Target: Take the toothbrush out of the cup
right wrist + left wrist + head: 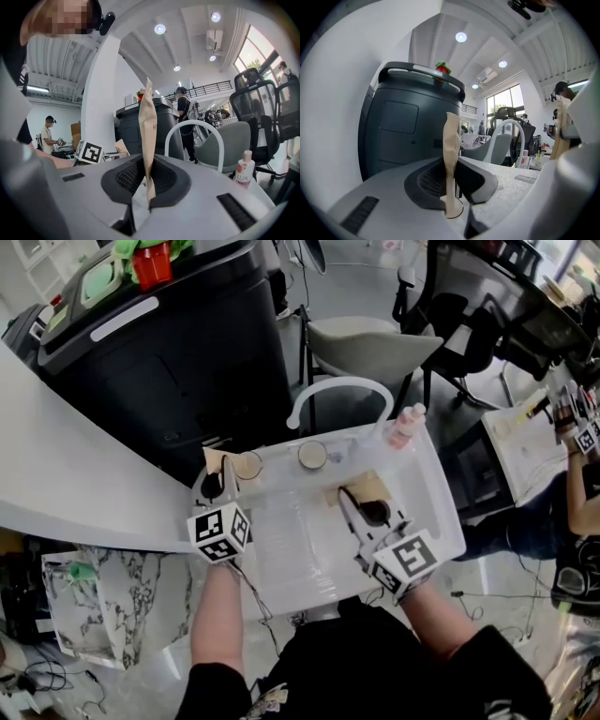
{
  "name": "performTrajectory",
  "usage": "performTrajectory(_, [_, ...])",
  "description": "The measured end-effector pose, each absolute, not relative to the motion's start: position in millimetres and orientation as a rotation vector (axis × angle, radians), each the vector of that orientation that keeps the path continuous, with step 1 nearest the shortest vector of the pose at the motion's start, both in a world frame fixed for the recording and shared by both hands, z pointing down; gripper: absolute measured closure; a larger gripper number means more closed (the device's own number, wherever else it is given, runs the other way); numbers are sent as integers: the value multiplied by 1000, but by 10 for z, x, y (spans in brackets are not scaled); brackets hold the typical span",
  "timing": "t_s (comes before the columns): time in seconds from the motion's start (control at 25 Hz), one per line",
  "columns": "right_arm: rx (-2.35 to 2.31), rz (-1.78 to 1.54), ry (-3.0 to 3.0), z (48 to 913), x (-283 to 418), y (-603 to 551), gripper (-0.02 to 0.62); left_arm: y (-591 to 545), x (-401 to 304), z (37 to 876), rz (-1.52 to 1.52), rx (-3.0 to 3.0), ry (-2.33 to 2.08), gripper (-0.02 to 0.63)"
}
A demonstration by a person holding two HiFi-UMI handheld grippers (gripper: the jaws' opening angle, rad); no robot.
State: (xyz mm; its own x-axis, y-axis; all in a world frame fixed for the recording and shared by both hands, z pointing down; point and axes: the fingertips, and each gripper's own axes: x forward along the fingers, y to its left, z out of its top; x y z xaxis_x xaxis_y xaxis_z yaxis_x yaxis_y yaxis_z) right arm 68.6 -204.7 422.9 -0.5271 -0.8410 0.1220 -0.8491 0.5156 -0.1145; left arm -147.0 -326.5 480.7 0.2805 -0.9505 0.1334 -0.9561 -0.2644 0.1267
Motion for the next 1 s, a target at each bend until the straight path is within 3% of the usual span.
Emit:
performTrajectory(0.56, [1555,191,-2739,3948,471,-1868,566,-2275,-1467,3847,-36,2496,-1735,555])
performTrajectory(1.0, [1595,179,-2732,3932,193,-1657,566,-1419,-1506,3949,3,2512,-1605,555])
